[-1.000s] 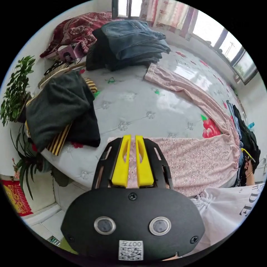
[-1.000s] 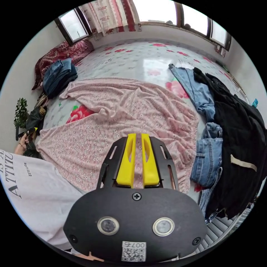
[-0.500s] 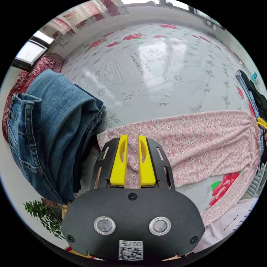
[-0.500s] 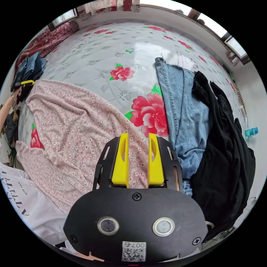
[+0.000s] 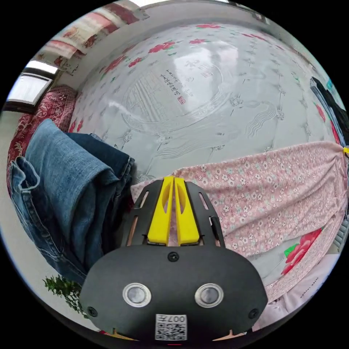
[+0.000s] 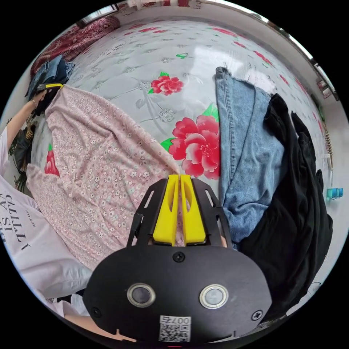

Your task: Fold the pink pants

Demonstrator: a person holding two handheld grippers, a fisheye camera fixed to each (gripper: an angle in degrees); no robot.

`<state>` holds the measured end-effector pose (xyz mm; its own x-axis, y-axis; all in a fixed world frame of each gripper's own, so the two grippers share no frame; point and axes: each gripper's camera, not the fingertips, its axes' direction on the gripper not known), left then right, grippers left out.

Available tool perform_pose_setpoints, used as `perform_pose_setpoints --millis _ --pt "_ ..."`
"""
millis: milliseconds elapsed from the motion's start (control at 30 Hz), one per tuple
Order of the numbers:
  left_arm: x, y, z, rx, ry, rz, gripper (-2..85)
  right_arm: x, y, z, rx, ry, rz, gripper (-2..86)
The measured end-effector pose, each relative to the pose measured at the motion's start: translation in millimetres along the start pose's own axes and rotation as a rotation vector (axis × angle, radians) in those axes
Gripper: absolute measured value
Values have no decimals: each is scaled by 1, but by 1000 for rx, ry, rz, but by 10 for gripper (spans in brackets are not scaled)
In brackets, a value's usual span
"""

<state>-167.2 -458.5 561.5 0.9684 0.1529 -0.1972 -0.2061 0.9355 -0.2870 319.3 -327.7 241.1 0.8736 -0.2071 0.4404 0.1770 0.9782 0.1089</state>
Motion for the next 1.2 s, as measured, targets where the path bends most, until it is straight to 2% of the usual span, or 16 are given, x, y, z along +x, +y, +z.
perform_pose_setpoints --millis 233,333,433,567,667,833,933,1000,1133,1200 --pt "-24 107 -166 435 34 -76 -10 -24 61 -108 229 42 4 -3" --pt "-20 177 -228 566 44 -98 -10 -44 97 -138 275 69 -5 -3" --pt "0 262 -268 613 -10 -126 -10 -64 139 -160 327 71 -12 -3" --pt "35 376 -288 566 -85 -170 -10 -93 194 -170 348 52 -45 -3" --pt "65 467 -264 393 -77 -288 -10 -117 238 -154 312 12 -62 -3" --pt "109 594 -161 80 117 -628 -10 -140 284 -69 102 -81 -46 -3" --pt "124 606 -134 15 136 -621 -10 -137 285 -34 -27 -108 -70 -3" --pt "123 605 -137 34 128 -618 -10 -135 280 -36 -39 -106 -100 -3" --pt "118 594 -171 149 88 -592 -9 -131 278 -79 109 -99 -140 -2" --pt "121 594 -174 147 63 -586 -7 -129 280 -77 108 -107 -136 0"
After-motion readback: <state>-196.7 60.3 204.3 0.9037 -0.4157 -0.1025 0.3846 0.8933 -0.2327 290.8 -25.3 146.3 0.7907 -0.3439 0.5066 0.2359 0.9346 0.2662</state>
